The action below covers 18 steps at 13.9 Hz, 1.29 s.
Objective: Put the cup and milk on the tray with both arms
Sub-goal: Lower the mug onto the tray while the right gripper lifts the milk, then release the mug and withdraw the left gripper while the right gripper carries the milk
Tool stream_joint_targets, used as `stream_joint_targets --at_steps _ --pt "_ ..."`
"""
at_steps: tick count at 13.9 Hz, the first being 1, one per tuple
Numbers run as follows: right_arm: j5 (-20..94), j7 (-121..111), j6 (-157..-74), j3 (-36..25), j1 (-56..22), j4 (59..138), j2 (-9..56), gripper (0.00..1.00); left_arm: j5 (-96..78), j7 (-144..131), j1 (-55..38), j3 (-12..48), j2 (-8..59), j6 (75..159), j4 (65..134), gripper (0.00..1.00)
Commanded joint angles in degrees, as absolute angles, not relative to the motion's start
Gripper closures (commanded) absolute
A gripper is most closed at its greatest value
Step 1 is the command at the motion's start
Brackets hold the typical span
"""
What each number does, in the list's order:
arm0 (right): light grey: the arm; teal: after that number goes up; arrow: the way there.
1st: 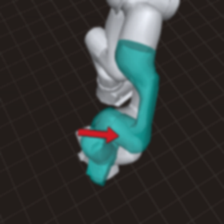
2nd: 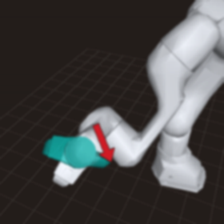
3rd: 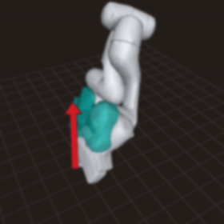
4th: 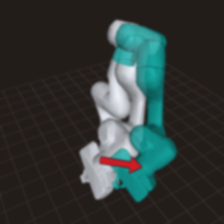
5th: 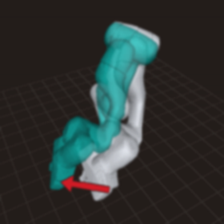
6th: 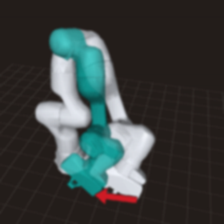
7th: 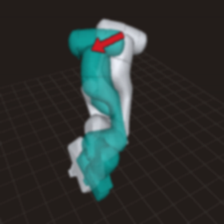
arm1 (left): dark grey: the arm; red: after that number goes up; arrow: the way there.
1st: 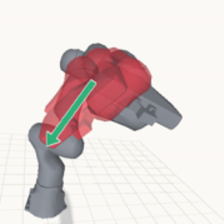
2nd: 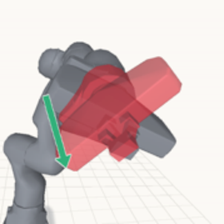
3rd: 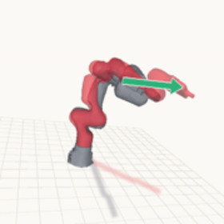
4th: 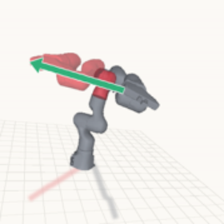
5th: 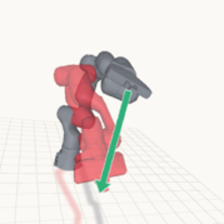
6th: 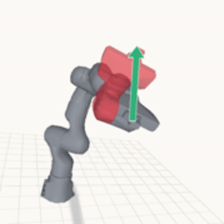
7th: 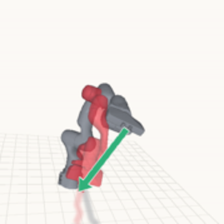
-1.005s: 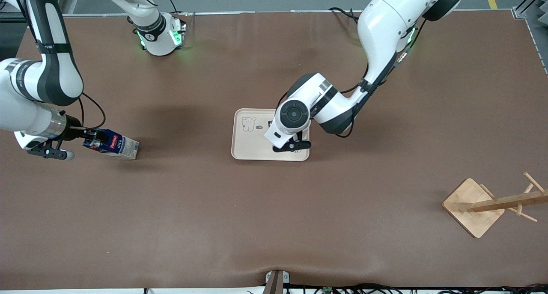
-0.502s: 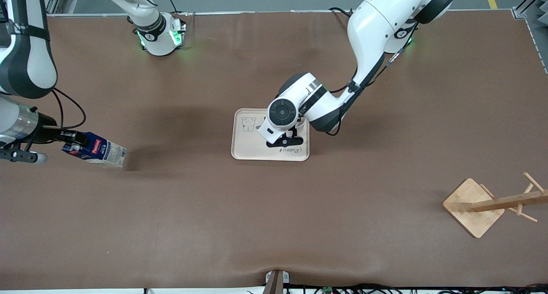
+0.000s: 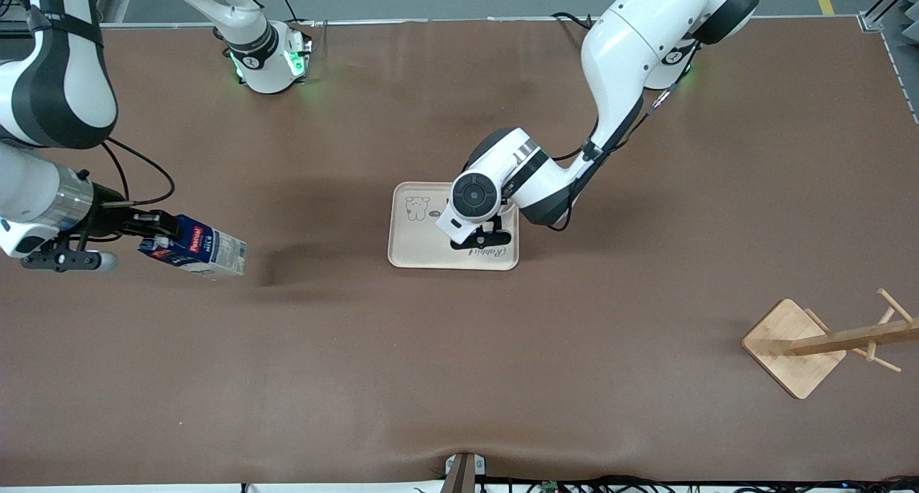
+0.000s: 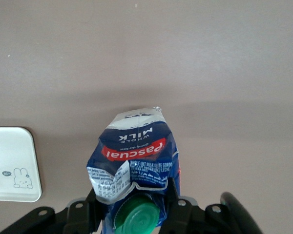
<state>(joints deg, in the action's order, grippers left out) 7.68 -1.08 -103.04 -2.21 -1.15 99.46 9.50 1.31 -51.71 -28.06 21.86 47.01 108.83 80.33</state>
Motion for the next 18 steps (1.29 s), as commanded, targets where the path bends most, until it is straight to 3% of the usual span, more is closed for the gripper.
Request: stream_joint_targets --at_steps 1,8,15,18 --pt "8.2 3.7 -101.9 -2.3 -5.0 98.4 9.7 1.00 4.8 -52.0 -28.7 21.2 47.7 107.8 78.7 0.00" --pt "11.3 22.8 -105.1 -2.3 -21.5 99.0 10.9 1.00 6.2 -52.6 -26.6 21.2 42.8 107.3 78.2 0.00" --pt "11.0 43.7 -113.4 -2.5 -37.0 99.1 16.9 1.00 7.2 -50.0 -12.9 21.2 26.2 97.2 78.2 0.00" --pt "10.7 44.2 -114.1 -2.5 -38.8 99.2 18.0 1.00 9.9 -43.4 -6.1 21.2 21.5 96.8 78.3 0.00"
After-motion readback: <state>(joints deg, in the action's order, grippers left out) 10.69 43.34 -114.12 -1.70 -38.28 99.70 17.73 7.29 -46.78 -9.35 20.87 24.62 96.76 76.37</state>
